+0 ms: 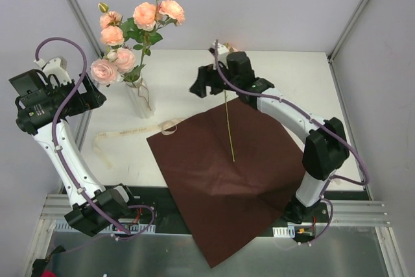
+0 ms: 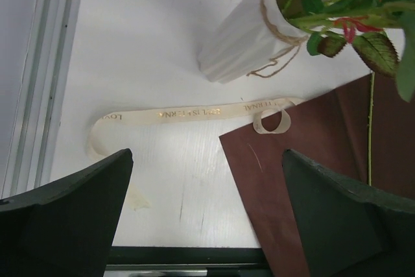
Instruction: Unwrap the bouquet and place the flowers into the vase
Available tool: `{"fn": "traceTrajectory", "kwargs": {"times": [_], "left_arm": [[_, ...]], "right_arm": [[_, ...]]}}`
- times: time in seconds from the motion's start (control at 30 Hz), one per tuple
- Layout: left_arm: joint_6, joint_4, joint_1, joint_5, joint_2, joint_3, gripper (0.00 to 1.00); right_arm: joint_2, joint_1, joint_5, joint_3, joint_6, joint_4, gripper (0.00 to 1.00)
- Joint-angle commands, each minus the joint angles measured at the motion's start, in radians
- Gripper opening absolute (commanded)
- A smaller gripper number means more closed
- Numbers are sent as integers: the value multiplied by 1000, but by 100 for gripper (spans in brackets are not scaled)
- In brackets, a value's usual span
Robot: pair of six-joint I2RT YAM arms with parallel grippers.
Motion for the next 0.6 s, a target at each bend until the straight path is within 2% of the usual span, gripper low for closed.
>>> {"fn": "traceTrajectory", "kwargs": {"times": [0.0, 0.03, 0.13, 0.17, 0.2, 0.3, 0.37, 0.47, 0.57], "left_arm": [[-91, 44, 20, -117, 9, -22, 99], [-96, 51, 20, -114, 6, -28, 99], [-95, 80, 20, -102, -19, -70, 99], [-92, 83, 20, -102, -22, -77, 99], [-81, 83, 20, -102, -25, -94, 99], [-49, 90, 20, -100, -49, -144, 99], [-36, 109, 20, -99, -66, -174, 99], [-13, 129, 20, -92, -91, -223, 99], [-3, 135, 20, -91, -92, -251, 99]], "right_arm": [[2, -85, 298, -65, 7, -335, 85], [13, -85, 485, -49, -3, -438, 85], [58, -85, 648, -48, -41, -493, 87], [73, -85, 667, -52, -43, -492, 90], [82, -85, 690, -54, -23, -495, 99], [137, -102, 684, -34, 11, -512, 96], [179, -119, 645, -13, 13, -501, 99], [261, -119, 658, 81, -7, -536, 85], [323, -119, 663, 147, -9, -562, 62]]}}
